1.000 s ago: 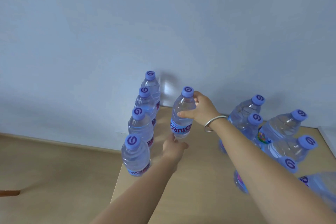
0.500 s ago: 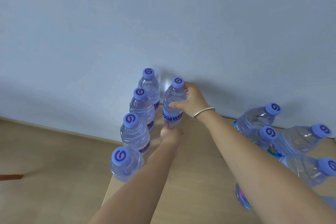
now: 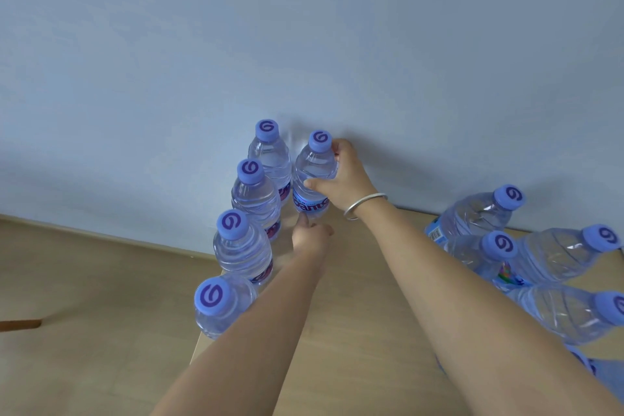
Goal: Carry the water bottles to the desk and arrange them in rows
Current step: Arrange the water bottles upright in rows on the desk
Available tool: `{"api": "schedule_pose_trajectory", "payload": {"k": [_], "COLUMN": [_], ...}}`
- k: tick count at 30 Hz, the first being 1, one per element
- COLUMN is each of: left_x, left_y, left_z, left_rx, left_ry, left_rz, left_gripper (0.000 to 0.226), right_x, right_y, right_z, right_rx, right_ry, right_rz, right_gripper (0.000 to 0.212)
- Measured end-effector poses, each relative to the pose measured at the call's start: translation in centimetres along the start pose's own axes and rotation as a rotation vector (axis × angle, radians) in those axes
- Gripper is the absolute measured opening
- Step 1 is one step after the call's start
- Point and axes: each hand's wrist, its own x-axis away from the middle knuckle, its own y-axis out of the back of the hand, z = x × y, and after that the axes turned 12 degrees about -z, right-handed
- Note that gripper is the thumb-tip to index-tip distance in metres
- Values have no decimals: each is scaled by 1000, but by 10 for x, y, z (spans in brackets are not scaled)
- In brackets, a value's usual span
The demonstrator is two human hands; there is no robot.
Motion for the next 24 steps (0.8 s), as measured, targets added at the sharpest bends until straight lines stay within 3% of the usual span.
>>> {"api": "schedule_pose_trajectory", "payload": {"k": [6, 12, 18, 21, 24], "left_x": [-1, -4, 3, 13, 27], "left_y": [-3, -3, 0, 0, 0], "left_z": [-3, -3, -2, 12, 29], "left_rx": [3, -33, -70, -158, -207], "left_ry": [-9, -31, -37, -54, -93], "left_rz": [-7, -30, -17, 62, 171], "left_gripper": [72, 71, 73, 79, 80], "right_x": [-6, 3, 15, 46, 93], "right_y": [2, 1, 8, 26, 52], "right_z": [10, 7, 14, 8, -3], "right_rx": [174, 101, 200, 183, 45], "right_ry": [115, 85, 58, -48, -69], "right_rz": [5, -35, -24, -163, -491], "right_gripper": [60, 63, 70, 70, 48]}}
